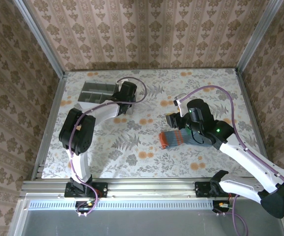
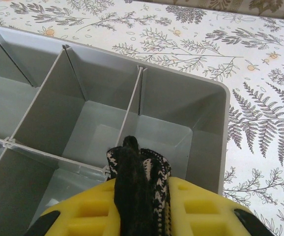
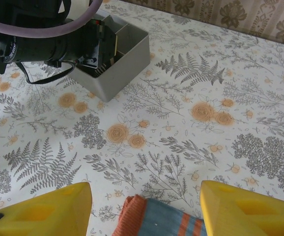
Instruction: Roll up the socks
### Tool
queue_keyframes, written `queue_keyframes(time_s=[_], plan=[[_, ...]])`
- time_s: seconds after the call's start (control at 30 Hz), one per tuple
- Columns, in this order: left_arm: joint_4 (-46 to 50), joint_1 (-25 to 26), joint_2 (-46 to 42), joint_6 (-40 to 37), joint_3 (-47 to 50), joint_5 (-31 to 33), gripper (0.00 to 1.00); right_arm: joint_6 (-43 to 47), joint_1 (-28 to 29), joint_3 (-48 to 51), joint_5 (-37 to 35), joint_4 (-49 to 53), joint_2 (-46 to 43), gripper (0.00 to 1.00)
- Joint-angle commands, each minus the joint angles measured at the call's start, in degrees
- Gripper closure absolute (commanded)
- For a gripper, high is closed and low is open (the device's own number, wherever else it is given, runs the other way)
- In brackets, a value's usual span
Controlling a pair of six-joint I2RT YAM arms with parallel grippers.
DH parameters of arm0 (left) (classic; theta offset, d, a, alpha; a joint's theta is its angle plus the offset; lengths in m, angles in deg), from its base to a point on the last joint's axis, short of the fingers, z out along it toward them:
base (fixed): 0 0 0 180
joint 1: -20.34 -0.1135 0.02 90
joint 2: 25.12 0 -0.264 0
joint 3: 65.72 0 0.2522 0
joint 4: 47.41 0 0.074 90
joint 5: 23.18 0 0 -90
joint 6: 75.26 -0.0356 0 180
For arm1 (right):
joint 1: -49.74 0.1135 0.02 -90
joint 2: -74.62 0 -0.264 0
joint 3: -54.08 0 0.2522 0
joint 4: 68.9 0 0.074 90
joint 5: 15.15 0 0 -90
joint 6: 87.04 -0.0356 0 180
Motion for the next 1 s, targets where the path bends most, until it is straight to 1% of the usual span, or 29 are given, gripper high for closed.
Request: queue_keyframes(time_s=[0.0, 0.13, 0.17, 0.27, 0.37, 0.47, 0.5, 0.6, 0.73, 0.83, 0.97], plan=[[7.2, 1.2, 1.3, 3.7, 2.3, -0.6, 1.00, -1.2, -0.2, 1.2, 1.3, 0.7, -0.1, 0.40], [12.6, 1.3, 0.4, 9.6, 2.1, 1.5, 0.99, -1.3, -0.2, 1.2, 2.0, 0.5, 0.7, 0.40], [13.0, 1.2, 0.0, 10.4, 2.2, 1.3, 0.95, -1.3, -0.1, 1.3, 2.2, 0.4, 0.9, 0.40], [16.6, 1.1, -0.3, 12.4, -0.2, 0.6, 0.77, -1.5, -0.2, 1.4, 2.8, -0.2, 1.6, 0.40], [21.0, 0.9, -0.2, 13.9, -3.7, -0.4, 0.67, -1.5, -0.2, 1.2, 3.3, -0.6, 2.4, 0.40], [22.7, 0.1, -1.4, 14.9, -5.6, -1.5, 0.58, -1.4, -0.2, 1.0, 3.8, -0.7, 3.1, 0.40], [22.9, 0.0, -2.0, 15.1, -6.0, -1.7, 0.53, -1.3, -0.2, 0.9, 3.9, -0.7, 3.2, 0.40], [24.6, -0.8, -3.4, 15.5, -8.4, -2.8, 0.50, -1.1, -0.2, 0.8, 4.2, -0.7, 3.4, 0.40], [26.7, -2.3, -5.0, 16.5, -11.2, -5.7, 0.49, -0.7, -0.2, 0.9, 4.1, -0.6, 3.5, 0.40], [28.2, -3.6, -5.6, 16.9, -12.3, -7.9, 0.48, -0.5, -0.2, 0.9, 4.2, -0.4, 3.4, 0.39], [27.9, -5.5, -6.7, 17.1, -12.1, -11.6, 0.48, -0.7, -0.2, 0.9, 4.2, -0.1, 3.4, 0.40]])
